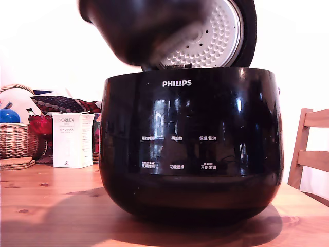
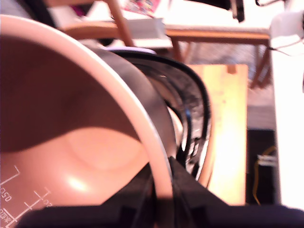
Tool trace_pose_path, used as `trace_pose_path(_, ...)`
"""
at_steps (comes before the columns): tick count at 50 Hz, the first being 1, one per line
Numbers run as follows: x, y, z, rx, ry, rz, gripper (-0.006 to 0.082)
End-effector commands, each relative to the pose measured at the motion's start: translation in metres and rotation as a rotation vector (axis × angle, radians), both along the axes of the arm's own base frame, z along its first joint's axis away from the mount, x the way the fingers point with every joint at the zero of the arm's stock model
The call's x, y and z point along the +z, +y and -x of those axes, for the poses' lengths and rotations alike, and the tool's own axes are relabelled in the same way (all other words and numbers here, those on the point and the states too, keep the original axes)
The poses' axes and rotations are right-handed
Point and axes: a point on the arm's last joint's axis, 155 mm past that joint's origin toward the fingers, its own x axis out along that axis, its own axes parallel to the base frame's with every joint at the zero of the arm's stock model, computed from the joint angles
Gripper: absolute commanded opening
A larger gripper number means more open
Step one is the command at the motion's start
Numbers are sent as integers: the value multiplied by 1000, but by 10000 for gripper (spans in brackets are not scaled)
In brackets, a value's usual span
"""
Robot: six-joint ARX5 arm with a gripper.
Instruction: Place the pot you are holding inside the rice cooker
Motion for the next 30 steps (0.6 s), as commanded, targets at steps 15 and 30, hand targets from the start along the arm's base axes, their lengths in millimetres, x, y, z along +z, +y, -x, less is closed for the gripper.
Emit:
trace_pose_path(15,-5,-27,7,-118,-84,-23,-21)
trace_pose_path(30,-39,-30,-5,-206,-173,-186,-21)
